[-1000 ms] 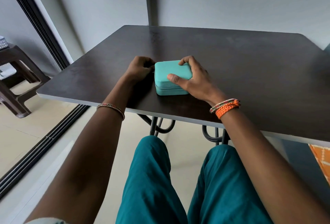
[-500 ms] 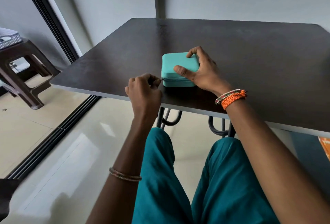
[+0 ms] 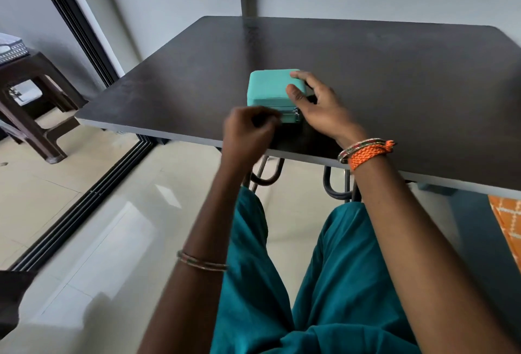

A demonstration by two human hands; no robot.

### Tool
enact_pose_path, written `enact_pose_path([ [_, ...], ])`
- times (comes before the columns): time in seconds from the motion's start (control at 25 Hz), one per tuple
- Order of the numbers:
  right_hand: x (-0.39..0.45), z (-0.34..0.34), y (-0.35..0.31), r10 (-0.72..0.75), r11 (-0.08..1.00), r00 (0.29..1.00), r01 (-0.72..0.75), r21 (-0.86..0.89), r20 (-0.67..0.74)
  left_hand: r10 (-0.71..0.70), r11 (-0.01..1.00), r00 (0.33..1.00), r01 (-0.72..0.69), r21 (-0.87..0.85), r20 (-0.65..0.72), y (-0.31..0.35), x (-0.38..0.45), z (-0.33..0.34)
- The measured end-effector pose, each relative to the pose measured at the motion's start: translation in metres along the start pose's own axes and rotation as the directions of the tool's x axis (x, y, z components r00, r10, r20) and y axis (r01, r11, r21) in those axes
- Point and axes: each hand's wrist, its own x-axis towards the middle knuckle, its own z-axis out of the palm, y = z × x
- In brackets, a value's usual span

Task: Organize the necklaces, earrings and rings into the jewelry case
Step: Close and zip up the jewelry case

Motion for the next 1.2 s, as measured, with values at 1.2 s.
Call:
enact_pose_path([
  [1.2,-0.045,-0.004,-0.014,-0.234,0.637,0.971,0.125,-0.761,-0.036,-0.089,0.952,0.995,0.099,0.289,-0.048,-0.021,0.049,-0.007],
])
